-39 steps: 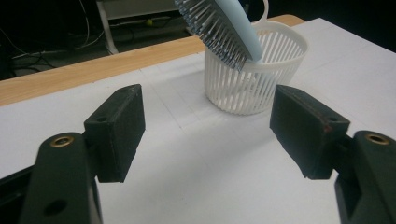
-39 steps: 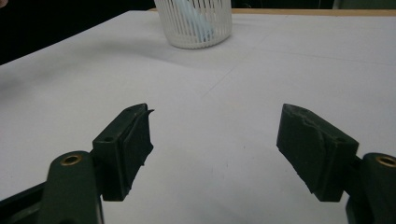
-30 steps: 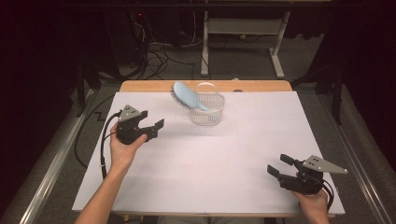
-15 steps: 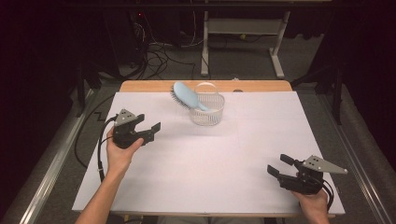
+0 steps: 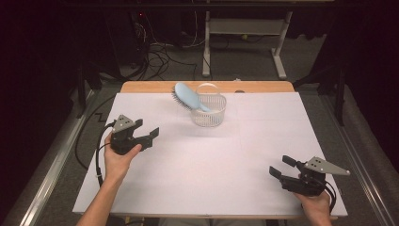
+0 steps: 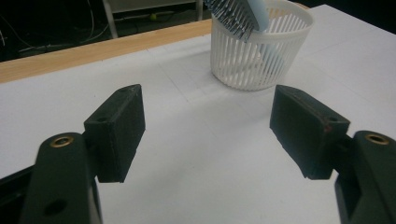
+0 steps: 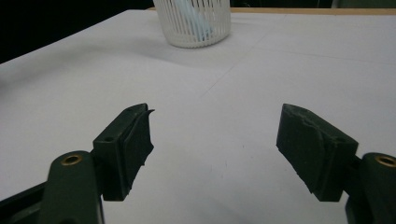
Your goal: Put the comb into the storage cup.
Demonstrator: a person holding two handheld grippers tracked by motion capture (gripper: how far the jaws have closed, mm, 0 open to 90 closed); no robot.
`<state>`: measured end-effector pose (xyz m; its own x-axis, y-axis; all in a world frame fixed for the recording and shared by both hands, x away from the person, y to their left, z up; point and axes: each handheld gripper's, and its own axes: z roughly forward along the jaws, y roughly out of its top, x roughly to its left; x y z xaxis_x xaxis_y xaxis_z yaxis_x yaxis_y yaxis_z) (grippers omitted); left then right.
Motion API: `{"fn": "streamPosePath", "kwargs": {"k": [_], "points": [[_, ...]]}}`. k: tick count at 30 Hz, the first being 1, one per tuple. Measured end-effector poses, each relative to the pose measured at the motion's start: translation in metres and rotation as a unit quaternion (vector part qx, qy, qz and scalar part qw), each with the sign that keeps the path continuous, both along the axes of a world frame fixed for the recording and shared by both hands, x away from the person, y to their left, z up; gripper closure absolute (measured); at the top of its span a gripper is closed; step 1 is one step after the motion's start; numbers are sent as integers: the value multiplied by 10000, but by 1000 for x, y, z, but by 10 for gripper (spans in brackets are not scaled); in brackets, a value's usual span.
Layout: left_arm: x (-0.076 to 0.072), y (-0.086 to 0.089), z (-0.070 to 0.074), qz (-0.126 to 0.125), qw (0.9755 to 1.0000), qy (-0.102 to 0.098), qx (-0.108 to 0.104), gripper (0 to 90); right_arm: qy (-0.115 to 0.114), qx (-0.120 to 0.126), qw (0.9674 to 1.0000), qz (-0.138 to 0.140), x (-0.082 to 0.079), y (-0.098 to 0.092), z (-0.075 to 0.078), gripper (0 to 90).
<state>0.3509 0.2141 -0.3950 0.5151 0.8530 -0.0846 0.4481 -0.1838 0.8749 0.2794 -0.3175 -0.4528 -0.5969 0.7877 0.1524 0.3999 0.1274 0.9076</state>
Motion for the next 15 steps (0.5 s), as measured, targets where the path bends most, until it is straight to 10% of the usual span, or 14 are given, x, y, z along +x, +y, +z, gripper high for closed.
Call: {"fn": "streamPosePath", "kwargs": {"k": [15], "points": [[-11, 4, -8, 9, 10000, 14, -42, 275, -17, 20, 10000, -40, 0, -2, 0, 268]]}}
